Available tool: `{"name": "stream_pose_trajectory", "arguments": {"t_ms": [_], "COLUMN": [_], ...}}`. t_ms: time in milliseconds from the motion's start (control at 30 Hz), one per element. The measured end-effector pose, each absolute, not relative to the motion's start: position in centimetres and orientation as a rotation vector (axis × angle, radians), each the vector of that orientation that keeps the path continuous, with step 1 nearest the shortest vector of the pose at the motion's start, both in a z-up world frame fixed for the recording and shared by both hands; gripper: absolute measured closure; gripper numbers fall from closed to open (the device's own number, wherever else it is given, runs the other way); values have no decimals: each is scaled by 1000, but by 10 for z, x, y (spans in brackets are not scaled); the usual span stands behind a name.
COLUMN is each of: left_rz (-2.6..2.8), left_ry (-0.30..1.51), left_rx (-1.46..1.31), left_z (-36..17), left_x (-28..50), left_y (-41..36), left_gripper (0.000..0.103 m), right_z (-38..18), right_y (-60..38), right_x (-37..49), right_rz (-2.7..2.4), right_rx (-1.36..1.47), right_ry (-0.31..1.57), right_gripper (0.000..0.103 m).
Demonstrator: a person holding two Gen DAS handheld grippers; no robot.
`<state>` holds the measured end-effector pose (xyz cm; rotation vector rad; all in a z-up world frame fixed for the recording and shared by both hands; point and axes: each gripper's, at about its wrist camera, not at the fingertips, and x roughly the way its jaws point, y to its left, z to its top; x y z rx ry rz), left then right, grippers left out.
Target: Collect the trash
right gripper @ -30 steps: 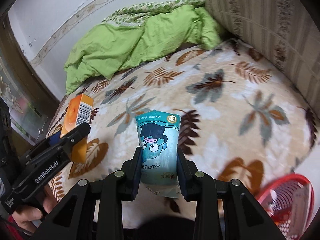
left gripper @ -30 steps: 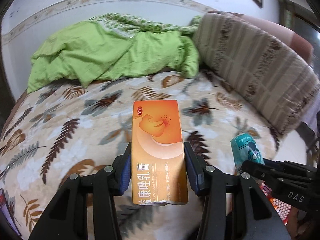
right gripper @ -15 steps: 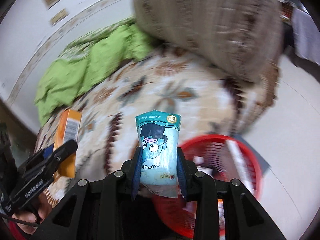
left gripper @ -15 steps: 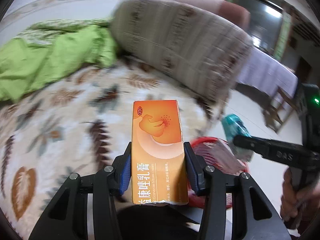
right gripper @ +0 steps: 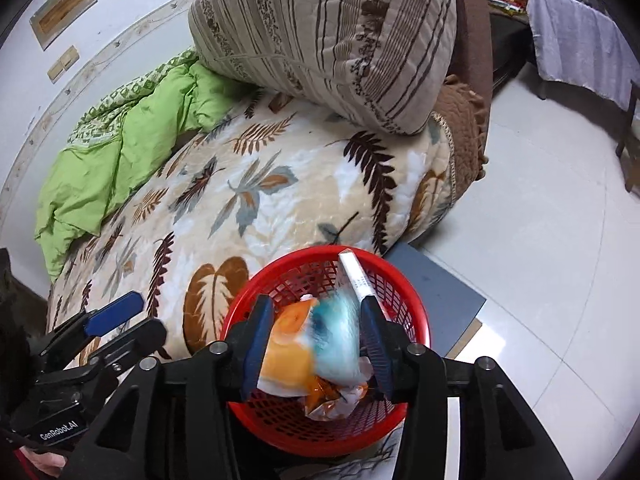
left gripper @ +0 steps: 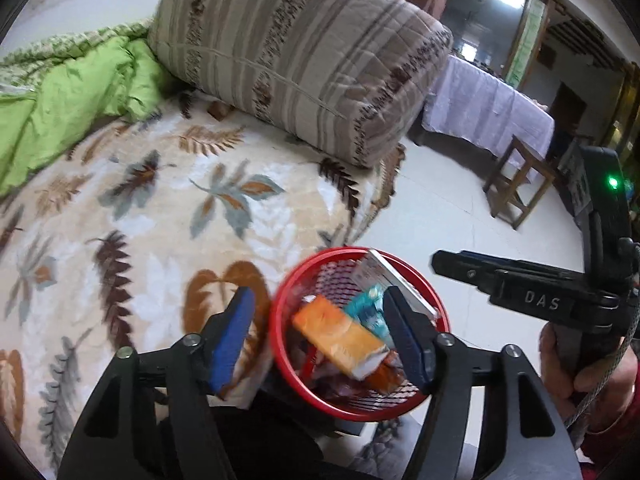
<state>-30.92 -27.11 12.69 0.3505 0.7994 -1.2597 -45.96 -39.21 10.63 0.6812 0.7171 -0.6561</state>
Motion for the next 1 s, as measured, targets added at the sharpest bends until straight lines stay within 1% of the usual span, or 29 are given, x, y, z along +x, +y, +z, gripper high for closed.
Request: {"name": "stream_pose_trajectory", "arguments": {"t_ms": [33, 100, 167, 200, 233, 267, 333, 367, 400, 433, 467, 600, 767, 1000], "left_rz": [-1249, -1220, -1189, -1164, -1146, -1134, -1098, -1078, -1055, -1037, -1017, -949, -868, -830], "left_ry": [784, 746, 703, 679, 665, 655, 622, 606, 588, 578, 575, 583, 551, 575], "left_rx": [346, 340, 337, 332, 326, 318, 306, 304, 305, 310, 324, 340, 339, 365], "left_z": [130, 137, 143, 147, 149, 152, 156, 157, 157, 157, 156, 148, 146, 143], "left_x": [-307, -302, -297, -294, -291, -289, -285, -283, -283, -282, -282, -281, -280, -276], "left_y": [-266, -253, -239, -230, -223, -217, -200, -193, -185, -179, -172, -158, -146, -147], "left_gripper": [33, 27, 22, 19, 18, 16, 9, 4, 3, 2, 2, 2, 0, 0], "right_z": [110, 118, 127, 130, 134, 136, 141, 143, 144, 145, 146, 151, 151, 147], "right_y": [-390, -382, -368, -363, -355, -351, -337, -331, -324, -319, -311, -287, -271, -265], "right_x": [-460, -458, -454, -452, -449, -447, -444, -443, -442, -441, -442, -447, -442, -440], "right_rz": [-670, -713, -795, -817, -842, -859, -901, -928, -958, -973, -976, -959, -978, -971], "right_rx": [665, 624, 550, 523, 492, 471, 435, 422, 409, 400, 398, 381, 346, 336], "right_ry": [711, 697, 695, 691, 684, 680, 653, 639, 635, 627, 598, 503, 510, 535], "right_gripper": [54, 49, 39, 37, 33, 26, 21, 20, 17, 10, 8, 8, 8, 8]}}
